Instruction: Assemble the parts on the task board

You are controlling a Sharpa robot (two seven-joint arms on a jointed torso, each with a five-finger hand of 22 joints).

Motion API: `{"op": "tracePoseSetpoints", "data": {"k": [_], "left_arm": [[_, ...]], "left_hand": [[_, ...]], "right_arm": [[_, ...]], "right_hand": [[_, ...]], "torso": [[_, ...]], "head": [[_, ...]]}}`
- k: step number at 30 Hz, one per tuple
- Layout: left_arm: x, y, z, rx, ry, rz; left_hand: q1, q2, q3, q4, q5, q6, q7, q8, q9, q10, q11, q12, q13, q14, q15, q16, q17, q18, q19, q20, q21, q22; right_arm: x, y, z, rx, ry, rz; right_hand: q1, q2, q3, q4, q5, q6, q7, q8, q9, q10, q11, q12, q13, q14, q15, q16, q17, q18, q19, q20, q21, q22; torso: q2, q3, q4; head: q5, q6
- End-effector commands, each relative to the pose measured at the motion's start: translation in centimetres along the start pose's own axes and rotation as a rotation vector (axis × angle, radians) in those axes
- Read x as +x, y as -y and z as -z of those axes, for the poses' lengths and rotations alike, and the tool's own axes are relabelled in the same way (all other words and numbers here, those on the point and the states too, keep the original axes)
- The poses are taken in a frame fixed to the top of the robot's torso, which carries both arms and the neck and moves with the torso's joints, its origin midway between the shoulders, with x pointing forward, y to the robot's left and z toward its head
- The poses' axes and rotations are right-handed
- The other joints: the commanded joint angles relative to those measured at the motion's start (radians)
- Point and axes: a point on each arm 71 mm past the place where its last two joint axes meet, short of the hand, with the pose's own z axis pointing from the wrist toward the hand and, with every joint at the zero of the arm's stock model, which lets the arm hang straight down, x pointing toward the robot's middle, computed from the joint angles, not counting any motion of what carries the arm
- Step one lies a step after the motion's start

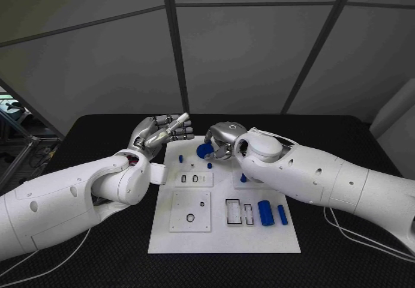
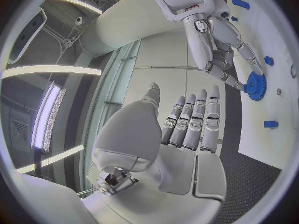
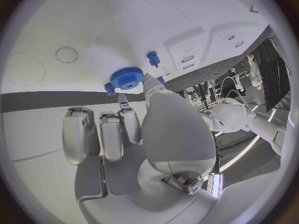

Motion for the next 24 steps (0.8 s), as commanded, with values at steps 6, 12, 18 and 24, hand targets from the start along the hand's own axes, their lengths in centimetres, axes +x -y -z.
{"op": "tracePoseSetpoints", "data": {"k": [6, 12, 18, 24], "left_arm": [[0.1, 0.2, 0.0, 0.012, -0.011, -0.002], [-0.4, 0.2, 0.0, 0.013, -0.003, -0.007], [-0.8, 0.2, 0.0, 0.012, 0.008, -0.007], [-0.8, 0.0, 0.0, 0.009, 0.011, -0.002]], "left_hand": [[-0.004, 0.003, -0.006, -0.001, -0.002, -0.005, 0.044, -0.005, -0.001, 0.0, 0.005, -0.005, -0.001, -0.005, 0.005, -0.005, -0.001, -0.015, -0.007, 0.002, -0.005, -0.001], [-0.004, 0.004, -0.006, -0.001, -0.002, -0.004, 0.045, -0.006, -0.001, 0.0, 0.005, -0.006, -0.001, -0.006, 0.005, -0.005, -0.001, -0.015, -0.008, 0.003, -0.005, -0.001], [-0.004, 0.004, -0.006, -0.001, -0.002, -0.003, 0.045, -0.006, -0.001, 0.0, 0.005, -0.006, -0.001, -0.006, 0.005, -0.005, -0.001, -0.015, -0.008, 0.003, -0.005, -0.001], [-0.003, 0.004, -0.006, -0.001, -0.002, 0.0, 0.045, -0.005, -0.001, 0.0, 0.005, -0.006, -0.001, -0.006, 0.005, -0.006, -0.001, -0.014, -0.008, 0.003, -0.005, -0.001]], "right_arm": [[-0.6, 0.8, 0.6, 0.009, 0.062, -0.047], [-2.0, 3.8, 2.9, -0.031, 0.22, -0.2], [-2.4, 8.5, 6.0, 0.013, 0.192, -0.316], [-2.2, 13.6, 9.1, 0.061, 0.108, -0.436]], "right_hand": [[-0.054, 0.022, 0.002, 0.04, 0.052, 0.027, -0.002, 0.007, 0.005, 0.002, 0.002, 0.007, 0.057, 0.091, 0.007, 0.001, 0.195, -0.009, 0.002, 0.007, -0.001, 0.045], [-0.055, 0.008, 0.003, 0.037, 0.061, 0.017, -0.001, 0.0, 0.002, -0.018, 0.003, -0.015, 0.03, 0.084, 0.008, -0.013, 0.163, -0.003, -0.015, 0.008, -0.017, 0.012], [-0.011, 0.001, 0.002, 0.019, 0.075, 0.037, -0.004, 0.006, 0.005, -0.037, 0.0, -0.035, 0.008, 0.079, 0.005, -0.024, 0.142, 0.006, -0.037, 0.007, -0.038, -0.029], [0.038, -0.009, -0.022, -0.009, 0.107, 0.05, -0.012, 0.007, 0.005, -0.048, -0.008, -0.049, -0.006, 0.077, -0.001, -0.03, 0.133, 0.011, -0.051, 0.002, -0.054, -0.056]], "torso": [[-0.001, 0.0013, 0.0004], [-0.006, 0.0033, -0.0078], [-0.013, 0.0074, -0.0199], [-0.02, 0.0147, -0.0324]], "head": [[0.0, 0.003], [0.0, 0.006], [0.008, 0.009], [0.0, 0.013]]}}
